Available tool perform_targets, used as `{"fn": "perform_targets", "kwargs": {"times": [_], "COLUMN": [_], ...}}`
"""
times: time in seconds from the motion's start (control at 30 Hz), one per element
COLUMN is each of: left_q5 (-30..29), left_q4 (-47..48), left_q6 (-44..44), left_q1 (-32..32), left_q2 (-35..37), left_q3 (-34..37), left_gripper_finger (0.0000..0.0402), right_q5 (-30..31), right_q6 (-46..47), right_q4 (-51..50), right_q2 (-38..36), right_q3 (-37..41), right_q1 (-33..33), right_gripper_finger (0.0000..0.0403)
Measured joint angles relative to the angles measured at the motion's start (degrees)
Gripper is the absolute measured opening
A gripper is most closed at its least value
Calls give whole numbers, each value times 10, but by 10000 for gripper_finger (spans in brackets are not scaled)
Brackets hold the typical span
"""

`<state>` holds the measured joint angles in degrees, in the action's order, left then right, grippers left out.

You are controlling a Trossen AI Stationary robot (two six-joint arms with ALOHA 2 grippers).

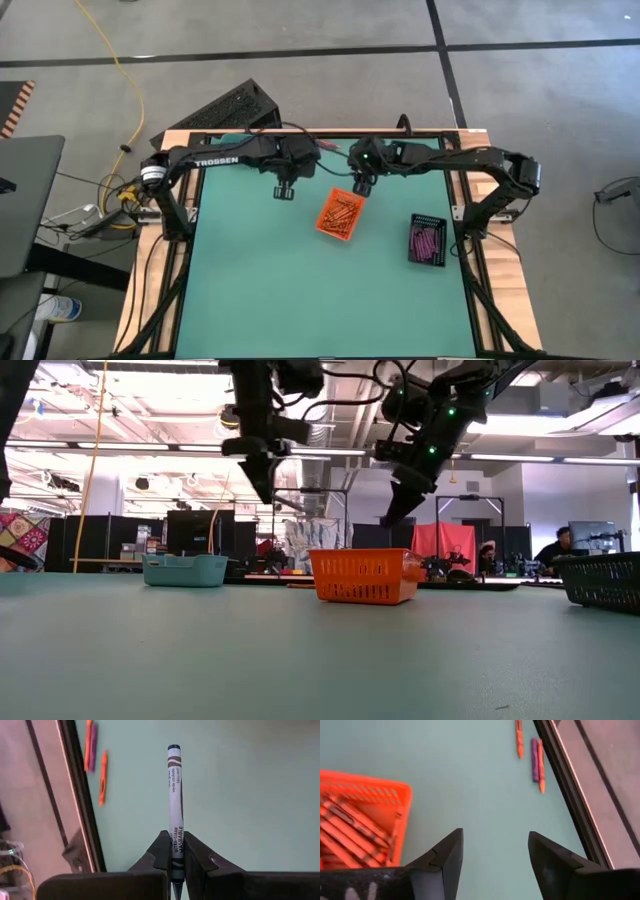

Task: Sort crayons
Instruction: Put the blue crayon into the blue bin

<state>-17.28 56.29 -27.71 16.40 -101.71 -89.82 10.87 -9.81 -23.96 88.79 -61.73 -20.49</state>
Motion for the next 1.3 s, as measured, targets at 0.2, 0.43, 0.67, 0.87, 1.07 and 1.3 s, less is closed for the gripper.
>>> {"fn": "perform_targets", "kwargs": {"times": [0.2, 0.43, 0.67, 0.87, 1.07, 1.3], "left_q5": [0, -14, -16, -14, -11, 57], "left_q4": [70, 93, 42, 4, -2, -12], "left_q6": [-7, -63, -88, -112, -127, -125], "left_q1": [61, 149, 233, 278, 317, 328], "left_q2": [25, 42, 47, 49, 49, 85], "left_q3": [0, 60, 153, 180, 179, 175], "left_gripper_finger": [7, 7, 14, 18, 18, 16], "right_q5": [0, -1, -5, -5, -5, -5], "right_q6": [0, -1, -8, -12, -18, -29], "right_q4": [-40, -86, -95, -92, -71, -55], "right_q2": [0, 0, 0, 0, 0, 0], "right_q3": [0, 1, 2, 2, 2, 2], "right_q1": [-28, -41, -40, -44, -45, -52], "right_gripper_finger": [214, 214, 214, 214, 214, 214]}}
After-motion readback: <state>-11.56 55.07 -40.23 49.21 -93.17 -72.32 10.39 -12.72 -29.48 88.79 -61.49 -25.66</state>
